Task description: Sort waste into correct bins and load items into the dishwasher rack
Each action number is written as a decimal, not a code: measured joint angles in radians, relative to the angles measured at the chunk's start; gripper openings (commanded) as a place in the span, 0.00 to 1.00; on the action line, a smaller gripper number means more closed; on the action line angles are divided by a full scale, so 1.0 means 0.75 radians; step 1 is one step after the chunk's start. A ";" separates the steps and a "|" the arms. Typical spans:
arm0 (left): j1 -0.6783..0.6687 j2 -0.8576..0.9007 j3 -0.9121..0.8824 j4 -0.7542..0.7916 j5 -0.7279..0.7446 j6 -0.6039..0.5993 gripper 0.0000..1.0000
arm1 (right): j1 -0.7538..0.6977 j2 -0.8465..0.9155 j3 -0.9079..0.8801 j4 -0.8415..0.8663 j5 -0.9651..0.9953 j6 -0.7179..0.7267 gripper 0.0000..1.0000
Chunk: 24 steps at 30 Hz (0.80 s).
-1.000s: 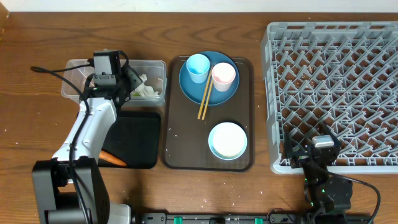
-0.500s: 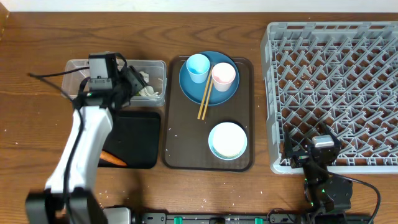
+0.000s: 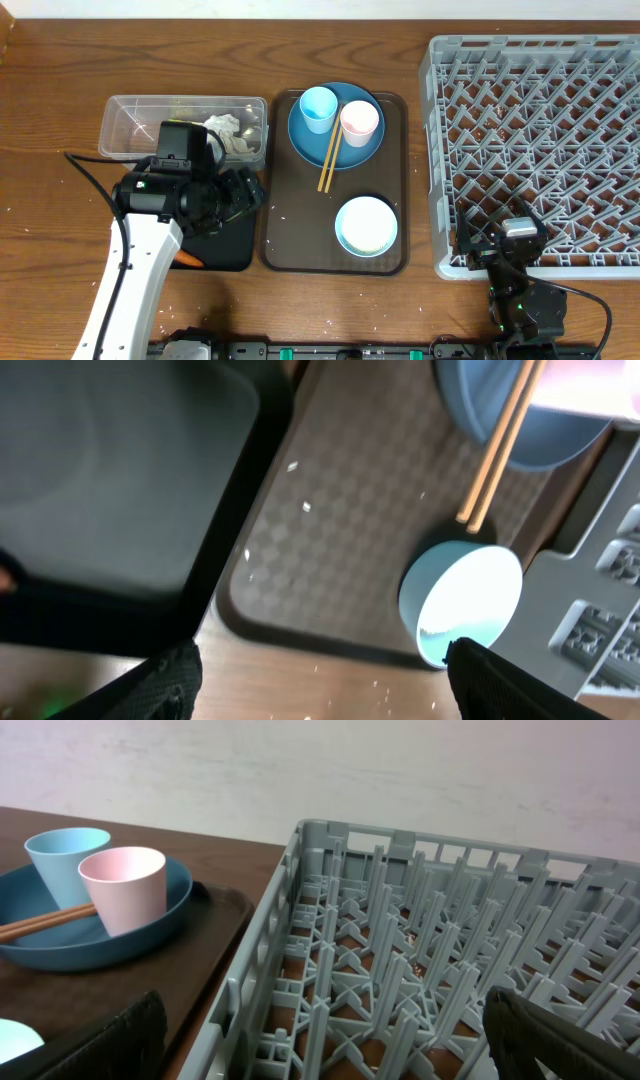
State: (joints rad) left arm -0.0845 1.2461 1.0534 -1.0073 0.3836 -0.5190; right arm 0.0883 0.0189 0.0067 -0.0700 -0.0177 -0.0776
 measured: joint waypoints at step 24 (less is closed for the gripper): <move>0.000 -0.146 0.000 -0.224 -0.042 0.102 0.60 | 0.000 0.000 0.000 0.001 -0.005 0.038 0.99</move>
State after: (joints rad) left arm -0.0845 1.1362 1.0534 -1.1751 0.3519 -0.4423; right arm 0.0883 0.0189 0.0067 -0.0696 -0.0212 -0.0490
